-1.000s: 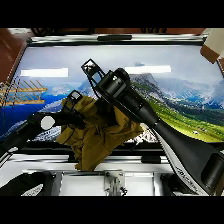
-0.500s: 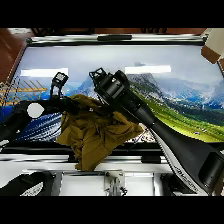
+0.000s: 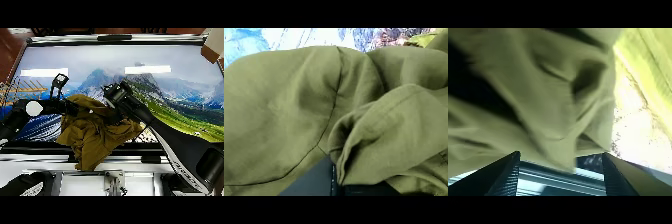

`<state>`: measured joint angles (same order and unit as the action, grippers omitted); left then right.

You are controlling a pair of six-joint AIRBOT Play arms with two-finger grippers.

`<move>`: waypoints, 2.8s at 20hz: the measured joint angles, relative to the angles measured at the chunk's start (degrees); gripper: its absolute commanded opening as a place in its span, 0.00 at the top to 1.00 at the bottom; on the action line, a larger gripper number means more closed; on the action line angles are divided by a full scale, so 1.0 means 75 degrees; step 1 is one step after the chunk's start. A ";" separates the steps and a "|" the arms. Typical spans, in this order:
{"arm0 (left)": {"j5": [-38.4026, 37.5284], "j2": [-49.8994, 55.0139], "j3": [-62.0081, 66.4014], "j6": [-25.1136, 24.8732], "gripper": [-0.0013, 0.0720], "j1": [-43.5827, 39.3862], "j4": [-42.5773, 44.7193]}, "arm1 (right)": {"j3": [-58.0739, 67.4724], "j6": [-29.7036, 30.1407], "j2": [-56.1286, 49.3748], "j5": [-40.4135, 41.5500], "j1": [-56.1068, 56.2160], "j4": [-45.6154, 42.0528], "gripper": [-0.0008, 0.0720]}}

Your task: Fold the shirts.

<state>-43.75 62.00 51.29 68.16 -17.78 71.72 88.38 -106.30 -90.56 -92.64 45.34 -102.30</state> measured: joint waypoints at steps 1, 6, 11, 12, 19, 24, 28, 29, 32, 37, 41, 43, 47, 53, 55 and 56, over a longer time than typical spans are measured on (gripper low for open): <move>-0.0020 0.0000 0.0000 0.0003 0.91 0.0000 0.0009 | -0.0085 0.0003 -0.0003 0.0122 -0.0163 0.0082 0.15; -0.0052 0.0009 0.0003 0.0015 0.91 0.0000 0.0038 | -0.0959 0.0032 -0.0012 0.0828 -0.0726 0.0997 0.41; -0.0160 0.0006 0.0146 0.0221 0.91 0.0006 0.0038 | -0.1201 -0.0300 0.0052 0.1480 -0.0854 0.0903 0.90; -0.0309 0.0003 0.0329 0.0233 0.91 0.0032 0.0035 | -0.1005 -0.0341 0.0154 0.1504 -0.0860 0.0577 0.90; -0.2040 0.0000 0.4817 0.0664 0.91 0.0280 -0.0015 | 0.2393 0.0758 0.1725 0.2629 -0.0889 -0.1795 0.90; -0.2037 -0.0085 0.8102 0.1320 0.91 0.0309 -0.0411 | 0.3739 0.1335 0.2745 0.3564 -0.0874 -0.1842 0.90; -0.3386 -0.0152 0.8005 0.1784 0.91 0.0321 0.0000 | 0.3730 0.1434 0.2888 0.2486 -0.0883 -0.1443 0.90; -0.3847 -0.0146 0.7653 0.1848 0.91 0.0323 0.0210 | 0.3552 0.1352 0.2824 0.1999 -0.0883 -0.1285 0.90; -0.4619 -0.0111 0.6123 0.1958 0.91 0.0326 0.0764 | 0.2521 0.0991 0.2425 0.0659 -0.0889 -0.0609 0.90; -0.4249 0.0248 0.3448 0.2259 0.91 0.0335 0.1099 | 0.0930 0.0525 0.1376 0.0656 -0.0895 0.0192 0.90; -0.3733 0.0799 0.2503 0.2416 0.60 0.0335 0.1084 | 0.0615 0.0271 0.0889 0.1113 -0.0895 0.0466 0.90; -0.3593 0.0973 0.2337 0.2433 0.23 0.0332 0.1113 | 0.0554 0.0192 0.0793 0.1250 -0.0895 0.0539 0.90; -0.3762 0.1105 0.2535 0.2457 0.01 0.0332 0.2145 | 0.0510 0.0117 0.0714 0.1364 -0.0895 0.0799 0.90; -0.4741 0.1102 0.3608 0.2463 0.01 0.1017 0.4299 | 0.0495 0.0082 0.0688 0.1411 -0.0895 0.1052 0.90; -0.5132 0.1023 0.3678 0.2471 0.01 0.1635 0.4572 | 0.0495 0.0085 0.0688 0.1399 -0.0895 0.1078 0.90; -0.5251 0.0968 0.3617 0.2483 0.01 0.1958 0.4634 | 0.0495 0.0085 0.0688 0.1384 -0.0895 0.1084 0.90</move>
<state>-83.13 69.25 78.41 86.78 -3.09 106.48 92.09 -105.67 -85.41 -82.26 38.63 -94.17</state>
